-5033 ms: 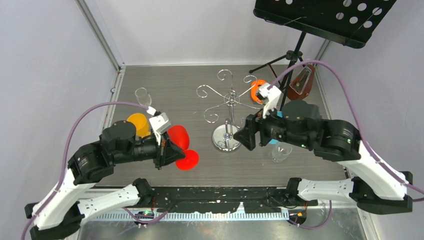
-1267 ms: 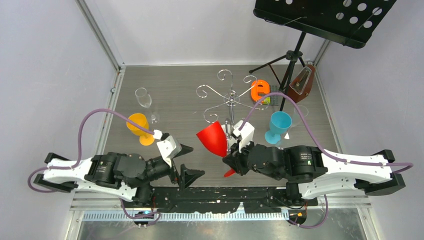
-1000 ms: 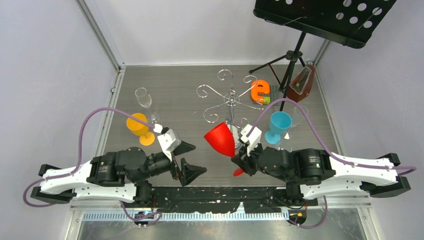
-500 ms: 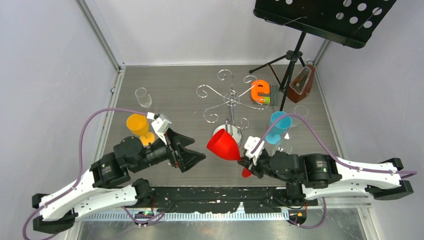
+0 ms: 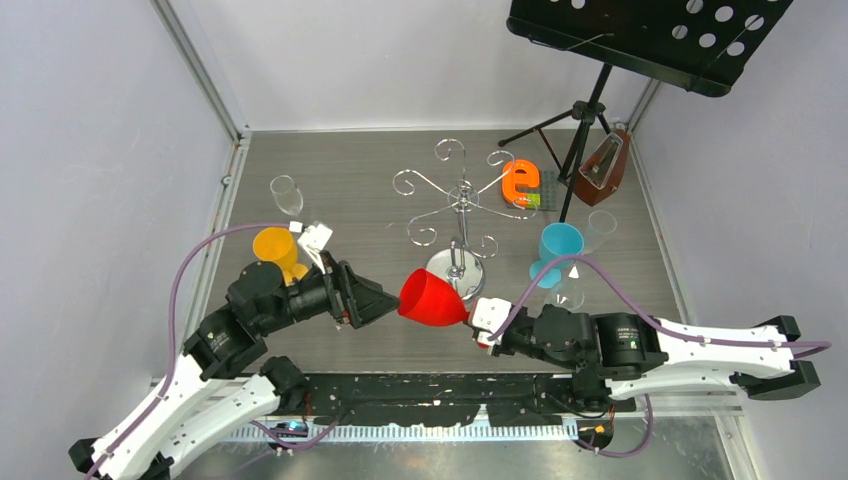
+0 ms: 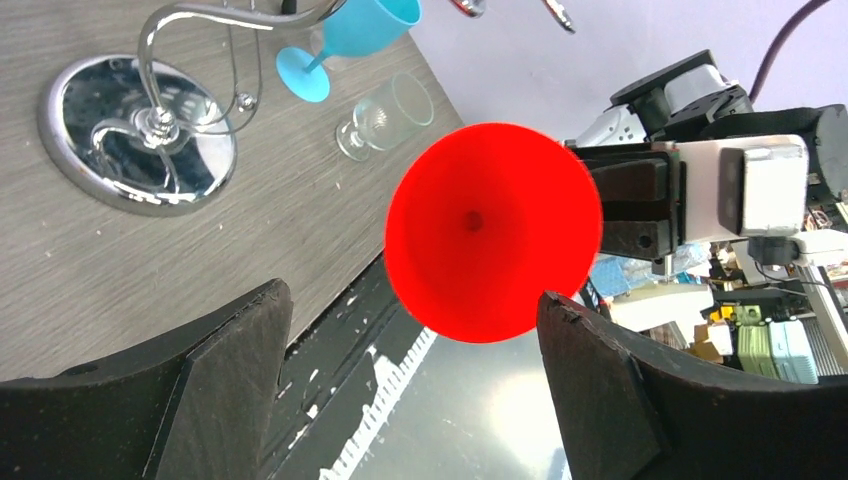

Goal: Take the wine glass off the wine glass rack
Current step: Place the wine glass at the center of the board.

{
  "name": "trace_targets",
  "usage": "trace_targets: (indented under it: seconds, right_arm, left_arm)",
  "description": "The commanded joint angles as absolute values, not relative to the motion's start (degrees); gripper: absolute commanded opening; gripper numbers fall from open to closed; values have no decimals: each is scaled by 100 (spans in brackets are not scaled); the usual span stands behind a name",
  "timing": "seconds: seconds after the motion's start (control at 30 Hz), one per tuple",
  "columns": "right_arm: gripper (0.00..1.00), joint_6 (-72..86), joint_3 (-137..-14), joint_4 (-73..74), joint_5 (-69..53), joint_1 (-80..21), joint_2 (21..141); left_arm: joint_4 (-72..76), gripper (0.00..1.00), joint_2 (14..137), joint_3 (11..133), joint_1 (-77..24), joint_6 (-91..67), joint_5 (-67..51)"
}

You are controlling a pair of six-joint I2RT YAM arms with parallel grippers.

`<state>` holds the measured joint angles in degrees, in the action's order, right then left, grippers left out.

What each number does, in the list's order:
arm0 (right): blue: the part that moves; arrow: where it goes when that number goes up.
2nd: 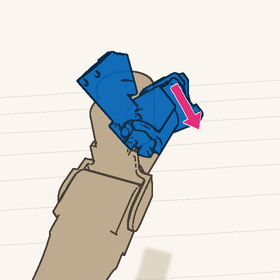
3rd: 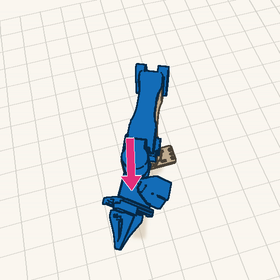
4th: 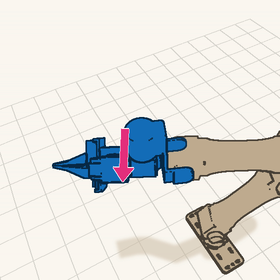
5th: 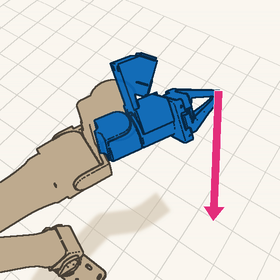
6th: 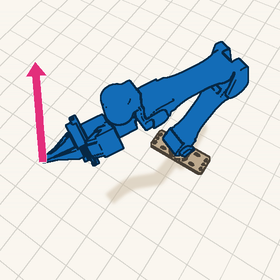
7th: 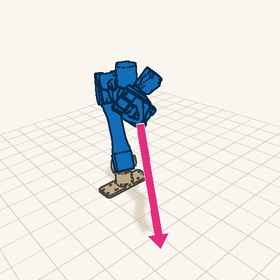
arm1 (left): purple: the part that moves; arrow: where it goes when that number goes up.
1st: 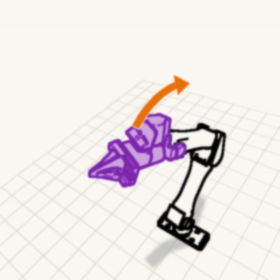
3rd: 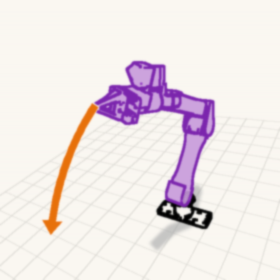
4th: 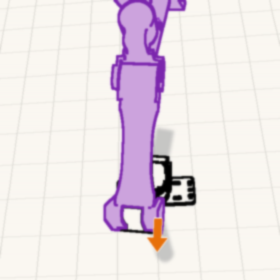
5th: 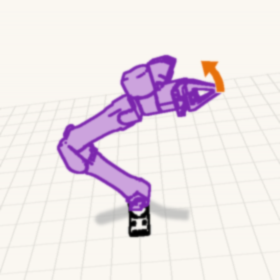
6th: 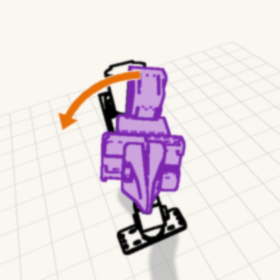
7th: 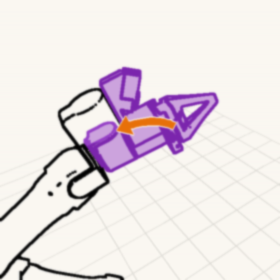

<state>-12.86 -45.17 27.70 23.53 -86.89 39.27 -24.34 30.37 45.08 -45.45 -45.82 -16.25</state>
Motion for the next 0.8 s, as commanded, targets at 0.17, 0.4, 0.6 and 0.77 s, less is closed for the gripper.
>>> trace_targets:
  seconds: [0.17, 0.4, 0.6, 0.77]
  right_arm:
    - [6, -2059, -4586, 1755, 2270, -8702, 3951]
    - [6, -2169, -4758, 1694, 2179, -8706, 4299]
    - [6, -2217, -4842, 1554, 2242, -8706, 4581]
    - [6, -2278, -4851, 1380, 2321, -8703, 4768]
  left_arm:
    - [-2770, 86, 3222, 4274, -3949, -4772, -2602]
    - [-2636, 84, 3300, 4075, -3684, -4835, -3015]
    - [-2672, 75, 3253, 3984, -3532, -4799, -3235]
    - [-2694, 56, 3187, 3906, -3424, -4769, -3377]
